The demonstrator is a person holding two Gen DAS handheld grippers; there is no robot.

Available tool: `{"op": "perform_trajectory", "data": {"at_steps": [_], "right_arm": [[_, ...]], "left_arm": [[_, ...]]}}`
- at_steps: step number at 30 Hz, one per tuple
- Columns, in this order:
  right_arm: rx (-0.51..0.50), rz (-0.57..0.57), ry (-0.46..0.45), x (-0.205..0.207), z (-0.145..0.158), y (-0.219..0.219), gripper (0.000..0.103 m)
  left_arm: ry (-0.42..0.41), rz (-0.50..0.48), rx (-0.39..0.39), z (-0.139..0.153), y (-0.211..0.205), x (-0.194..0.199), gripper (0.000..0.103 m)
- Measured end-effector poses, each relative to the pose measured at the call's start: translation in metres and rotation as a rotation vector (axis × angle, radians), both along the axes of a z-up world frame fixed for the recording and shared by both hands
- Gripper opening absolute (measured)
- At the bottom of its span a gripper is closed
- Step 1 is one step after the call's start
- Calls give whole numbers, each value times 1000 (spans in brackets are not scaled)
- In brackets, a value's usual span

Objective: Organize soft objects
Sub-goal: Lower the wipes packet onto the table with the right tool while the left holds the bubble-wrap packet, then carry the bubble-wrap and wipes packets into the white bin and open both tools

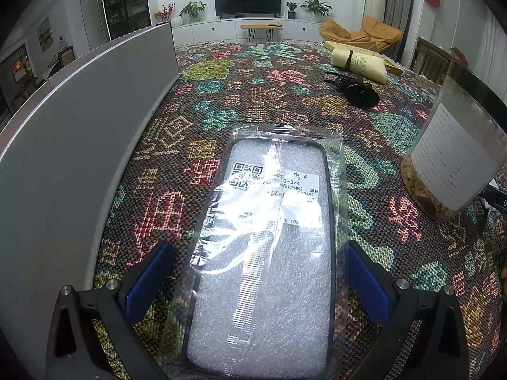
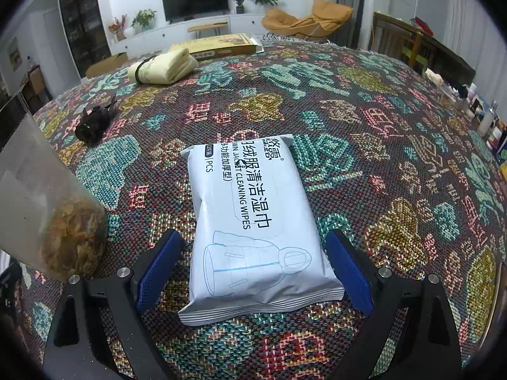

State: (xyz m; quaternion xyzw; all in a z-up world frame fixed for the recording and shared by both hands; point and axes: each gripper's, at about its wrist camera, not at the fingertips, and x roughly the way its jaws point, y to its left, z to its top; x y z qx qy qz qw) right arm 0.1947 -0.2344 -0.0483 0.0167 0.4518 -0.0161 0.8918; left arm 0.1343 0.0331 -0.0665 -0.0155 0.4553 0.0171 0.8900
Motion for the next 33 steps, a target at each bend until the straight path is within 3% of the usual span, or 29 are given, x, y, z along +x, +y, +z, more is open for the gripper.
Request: {"op": "perform_trajectory", "data": {"at_steps": [14, 17, 19, 20, 22, 23, 24, 26, 30, 33], "right_arm": [[-1, 6, 3, 1, -1, 0, 95], [-2, 34, 46, 8, -4, 0, 94], [15, 22, 106, 16, 0, -3, 90], [22, 3, 119, 18, 1, -5, 74], [42, -31, 125, 20, 7, -9, 63], [64, -46, 126, 19, 8, -11, 62], [92, -74, 109, 14, 12, -15, 62], [122, -123, 58, 1, 21, -22, 62], [200, -165, -46, -29, 49, -30, 62], [216, -133, -113, -53, 80, -19, 62]], "left_arm": [[6, 2, 5, 0, 0, 0, 103], [33, 2, 9, -1, -1, 4, 103], [77, -7, 7, 0, -1, 9, 103], [105, -18, 7, 0, -1, 12, 103], [126, -59, 1, 3, -1, 16, 95], [121, -79, -3, 6, -3, 15, 80], [121, -83, -9, 9, -4, 16, 74], [126, -90, -143, 17, 3, 13, 74], [82, -73, -285, 34, 6, 0, 74], [36, -66, -384, 58, 10, -14, 74]]}}
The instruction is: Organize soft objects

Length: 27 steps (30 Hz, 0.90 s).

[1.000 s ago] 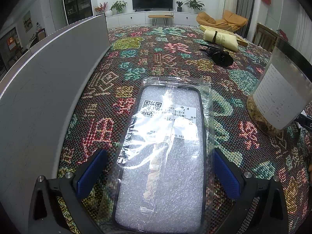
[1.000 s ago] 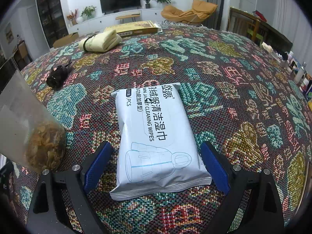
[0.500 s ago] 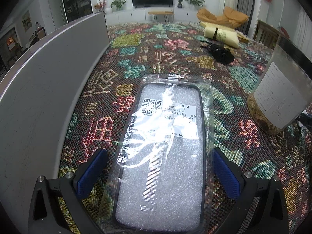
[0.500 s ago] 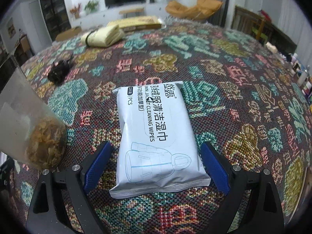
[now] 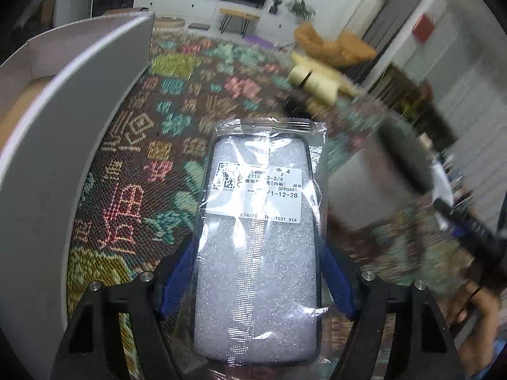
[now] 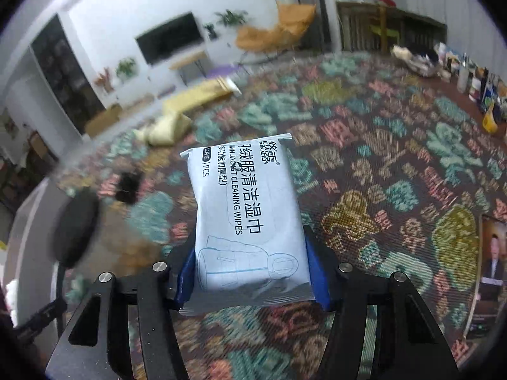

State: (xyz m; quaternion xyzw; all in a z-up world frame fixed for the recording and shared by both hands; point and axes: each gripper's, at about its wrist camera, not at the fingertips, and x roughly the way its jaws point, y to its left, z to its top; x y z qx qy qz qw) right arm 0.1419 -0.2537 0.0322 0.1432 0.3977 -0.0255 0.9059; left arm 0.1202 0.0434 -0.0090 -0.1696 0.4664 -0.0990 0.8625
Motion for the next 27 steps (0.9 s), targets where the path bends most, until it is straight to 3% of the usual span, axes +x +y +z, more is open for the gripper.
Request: {"op": "perform_trajectory", "data": {"at_steps": [4, 7, 13, 17, 20, 21, 24, 27], "right_arm": [[13, 88, -75, -23, 41, 35, 62], [39, 193, -131, -37, 72, 82, 62], [215, 497, -164, -53, 114, 223, 62], [313, 697, -104, -57, 110, 323, 66], [385, 838, -19, -55, 87, 382, 85], [398, 865, 32, -52, 76, 395, 84], [459, 882, 153, -48, 51, 401, 84], [400, 803, 56, -49, 47, 361, 84]], "left_arm": [[-81, 10, -61, 44, 19, -21, 74], [-137, 44, -53, 75, 55, -40, 74], [-180, 225, 109, 112, 166, -84, 75], [-122, 389, 246, 107, 236, -113, 76], [-70, 462, 328, 92, 261, -124, 102], [-61, 473, 343, 88, 264, -127, 103], [-55, 498, 383, 80, 268, -130, 103], [-99, 523, 357, 84, 261, -133, 103]]}}
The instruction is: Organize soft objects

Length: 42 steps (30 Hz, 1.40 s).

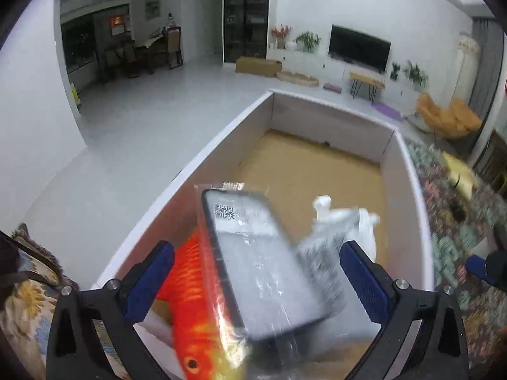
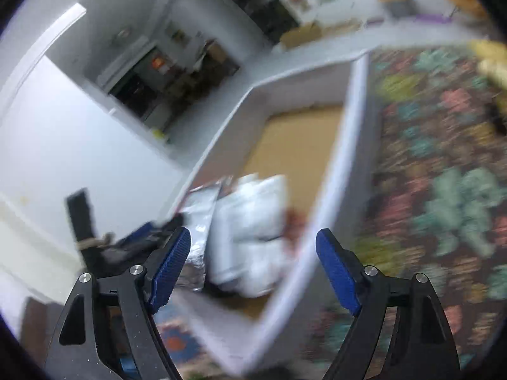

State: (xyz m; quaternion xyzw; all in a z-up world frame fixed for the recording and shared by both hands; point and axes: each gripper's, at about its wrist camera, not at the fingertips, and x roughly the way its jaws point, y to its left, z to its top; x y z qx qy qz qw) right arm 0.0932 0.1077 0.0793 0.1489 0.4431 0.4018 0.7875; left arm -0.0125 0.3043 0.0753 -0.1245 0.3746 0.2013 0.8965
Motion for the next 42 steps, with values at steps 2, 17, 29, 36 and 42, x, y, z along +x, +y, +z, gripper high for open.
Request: {"op": "perform_trajectory", "data": {"at_steps": [2, 17, 29, 36, 42], "right_arm": [[-52, -96, -91, -4, -4, -37, 84], [-499, -860, -12, 29, -111, -302, 84], [-574, -856, 19, 34, -126, -297, 88], [-643, -841, 13, 36, -129, -289, 92], [-643, -843, 12, 35, -128, -290, 92]], "left_arm": [[-47, -34, -40, 4, -13, 1, 103], [-21, -662, -118, -27, -264, 40, 103], [163, -510, 28, -135, -275, 134, 103], [146, -507, 29, -142, -273, 140, 103], [146, -508, 31, -142, -273, 139, 103]]}}
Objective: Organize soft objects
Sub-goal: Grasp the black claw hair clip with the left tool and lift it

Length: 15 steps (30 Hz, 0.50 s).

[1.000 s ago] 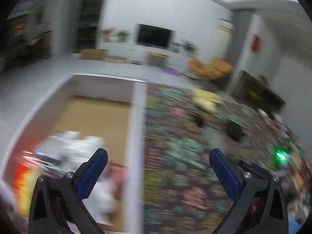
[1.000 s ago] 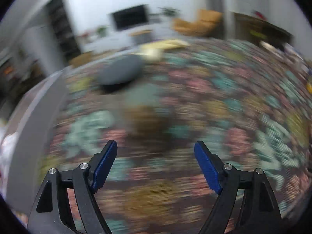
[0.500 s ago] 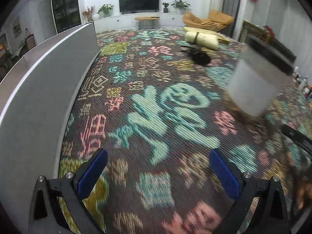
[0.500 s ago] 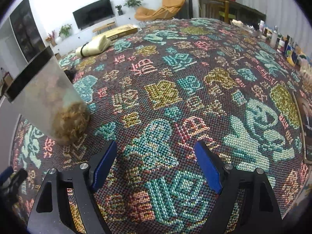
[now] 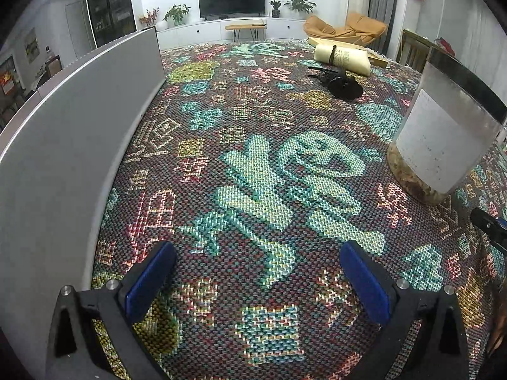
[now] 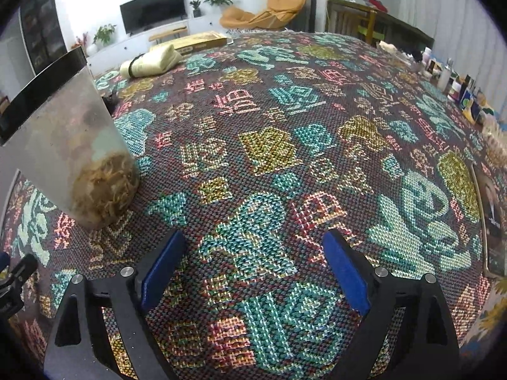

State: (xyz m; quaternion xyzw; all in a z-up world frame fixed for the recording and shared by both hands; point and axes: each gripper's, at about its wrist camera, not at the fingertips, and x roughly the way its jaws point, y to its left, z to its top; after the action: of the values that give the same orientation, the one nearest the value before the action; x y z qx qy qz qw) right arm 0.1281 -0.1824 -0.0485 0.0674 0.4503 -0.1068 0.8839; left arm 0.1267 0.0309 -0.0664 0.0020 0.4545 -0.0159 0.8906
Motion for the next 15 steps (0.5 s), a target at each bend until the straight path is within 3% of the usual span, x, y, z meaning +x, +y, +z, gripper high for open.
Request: {"op": "perform_trajectory", "data": {"at_steps": [9, 15], "right_arm": [[0, 0, 0, 0, 0, -1, 93], [-1, 0, 0, 0, 0, 0, 93]], "left_arm": [[9, -4, 2, 2, 0, -1, 103], [44, 13, -48, 15, 4, 51, 103]]}}
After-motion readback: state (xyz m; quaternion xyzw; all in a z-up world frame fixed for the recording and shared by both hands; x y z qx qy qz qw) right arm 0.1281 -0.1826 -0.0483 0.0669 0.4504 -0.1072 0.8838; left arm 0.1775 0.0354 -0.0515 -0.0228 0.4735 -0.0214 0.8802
